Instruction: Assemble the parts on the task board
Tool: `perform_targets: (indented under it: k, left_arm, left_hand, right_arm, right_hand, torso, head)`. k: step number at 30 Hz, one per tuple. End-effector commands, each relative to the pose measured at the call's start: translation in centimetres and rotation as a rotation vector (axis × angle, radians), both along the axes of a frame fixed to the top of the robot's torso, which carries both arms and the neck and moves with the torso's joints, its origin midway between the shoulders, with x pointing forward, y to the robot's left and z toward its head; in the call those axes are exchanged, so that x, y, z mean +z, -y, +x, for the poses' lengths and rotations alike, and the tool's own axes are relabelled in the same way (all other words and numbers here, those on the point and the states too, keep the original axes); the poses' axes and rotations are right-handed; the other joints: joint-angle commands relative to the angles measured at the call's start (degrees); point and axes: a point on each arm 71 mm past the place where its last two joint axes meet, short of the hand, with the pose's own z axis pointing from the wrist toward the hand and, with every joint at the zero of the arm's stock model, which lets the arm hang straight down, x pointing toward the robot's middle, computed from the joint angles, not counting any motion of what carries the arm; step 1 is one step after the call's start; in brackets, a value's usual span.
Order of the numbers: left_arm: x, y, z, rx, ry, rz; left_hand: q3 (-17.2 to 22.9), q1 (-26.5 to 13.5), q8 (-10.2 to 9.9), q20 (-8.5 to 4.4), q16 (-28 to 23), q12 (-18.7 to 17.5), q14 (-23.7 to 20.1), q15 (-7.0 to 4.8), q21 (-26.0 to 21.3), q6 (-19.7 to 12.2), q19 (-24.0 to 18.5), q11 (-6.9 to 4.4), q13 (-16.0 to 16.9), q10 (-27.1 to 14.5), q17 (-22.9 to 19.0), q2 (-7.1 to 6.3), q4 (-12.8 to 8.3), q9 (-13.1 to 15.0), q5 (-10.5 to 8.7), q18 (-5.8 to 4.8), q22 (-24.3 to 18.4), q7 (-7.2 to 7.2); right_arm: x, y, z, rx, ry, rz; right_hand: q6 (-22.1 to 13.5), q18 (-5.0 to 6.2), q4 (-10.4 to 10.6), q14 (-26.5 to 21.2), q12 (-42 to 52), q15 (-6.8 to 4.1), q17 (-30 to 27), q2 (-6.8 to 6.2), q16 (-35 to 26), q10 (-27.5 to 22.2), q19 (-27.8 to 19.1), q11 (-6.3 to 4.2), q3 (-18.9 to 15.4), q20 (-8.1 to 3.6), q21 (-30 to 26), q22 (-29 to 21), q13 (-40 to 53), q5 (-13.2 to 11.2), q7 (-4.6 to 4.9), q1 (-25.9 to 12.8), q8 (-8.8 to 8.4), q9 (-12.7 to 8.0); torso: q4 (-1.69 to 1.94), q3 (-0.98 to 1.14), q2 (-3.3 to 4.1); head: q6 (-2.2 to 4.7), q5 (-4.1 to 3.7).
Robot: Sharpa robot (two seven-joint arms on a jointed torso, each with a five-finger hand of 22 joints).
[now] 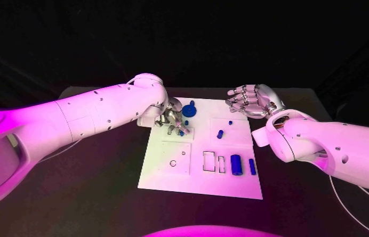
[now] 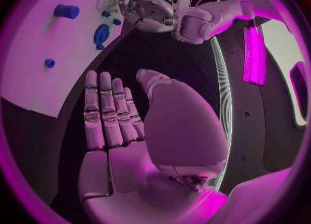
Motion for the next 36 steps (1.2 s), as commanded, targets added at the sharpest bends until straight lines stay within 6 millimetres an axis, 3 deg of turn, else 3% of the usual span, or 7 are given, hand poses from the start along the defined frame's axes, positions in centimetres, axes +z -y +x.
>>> perform_targets:
  k: [1,6,18,34,36]
  left_arm:
    - [-0.13,0.26,-0.09,-0.010,-0.014,-0.012]
    - [-0.22,0.38,-0.10,-0.005,-0.020,-0.021]
    - [-0.30,0.41,-0.14,0.001,-0.033,-0.030]
    - [-0.31,0.35,-0.09,0.014,-0.036,-0.035]
    - [-0.32,0.32,-0.10,0.015,-0.039,-0.035]
  left_hand:
    - [0.62,0.07,-0.26,-0.02,-0.27,0.08,1.24,0.37,-0.09,0.38,-0.41,0.04,0.19,-0.23,2.63,0.67,0.09,0.12,-0.05,-0.41,0.12,0.27]
    - [1.24,0.48,-0.40,-0.01,-0.28,0.29,1.22,0.36,0.00,0.61,-0.41,0.00,0.46,-0.11,2.63,1.29,0.02,0.22,-0.04,-0.42,0.24,0.23]
    - [3.33,1.99,-0.42,-0.08,-0.20,0.76,1.30,0.17,0.25,1.42,-0.34,-0.24,1.11,0.20,2.85,2.39,-0.29,0.69,-0.05,-0.45,0.59,-0.04]
    - [6.58,3.34,-0.09,-0.32,-0.20,1.43,1.37,-0.15,0.53,2.10,-0.24,-0.61,2.08,0.73,2.96,2.58,-0.57,1.59,-0.04,-0.50,0.98,-0.46]
    - [8.46,4.27,0.05,-0.46,-0.19,1.59,1.41,-0.35,0.64,2.05,-0.16,-0.82,2.36,0.85,3.02,2.74,-1.19,2.00,-0.03,-0.52,1.17,-0.67]
  right_arm:
    - [0.02,-0.12,0.03,0.012,-0.001,0.004]
    - [-0.04,-0.20,0.08,0.015,-0.007,0.003]
    - [-0.15,-0.34,0.15,0.021,-0.018,0.002]
    - [-0.31,-0.49,0.24,0.030,-0.035,0.000]
    - [-0.33,-0.50,0.24,0.031,-0.037,-0.001]
  right_hand:
    - [-0.40,0.70,-0.29,0.17,-0.21,0.19,-0.10,-0.06,-0.24,0.49,0.04,0.07,0.16,0.15,-0.17,-0.07,-0.08,0.31,2.16,-0.23,0.15,-0.05]
    - [-0.38,0.70,-0.66,0.40,-0.38,0.25,-0.48,-0.07,-0.95,0.65,0.18,0.14,0.40,0.20,-0.12,-1.61,-1.06,1.78,2.24,-0.18,0.15,-0.30]
    - [-0.37,0.69,-0.70,0.40,-0.41,0.27,-0.55,-0.08,-1.11,0.68,0.17,0.16,0.43,0.22,-0.13,-1.92,-1.25,1.99,2.25,-0.23,0.16,-0.34]
    - [-0.30,0.67,-0.71,0.30,-0.44,0.34,-0.67,-0.09,-1.37,0.71,0.06,0.20,0.44,0.27,-0.18,-2.35,-1.50,2.09,2.28,-0.35,0.19,-0.40]
    - [-0.30,0.67,-0.71,0.30,-0.44,0.34,-0.67,-0.09,-1.37,0.71,0.06,0.20,0.44,0.27,-0.18,-2.35,-1.50,2.09,2.28,-0.35,0.19,-0.40]
  torso:
    - [0.01,0.00,0.00]
    - [0.05,0.01,-0.01]
    - [0.00,0.03,0.02]
    - [0.01,0.02,0.01]
    - [0.02,0.05,0.01]
  head:
    - [-0.03,0.14]
    - [-0.01,0.15]
    - [-0.15,0.12]
    - [-0.36,0.02]
    - [-0.39,0.01]
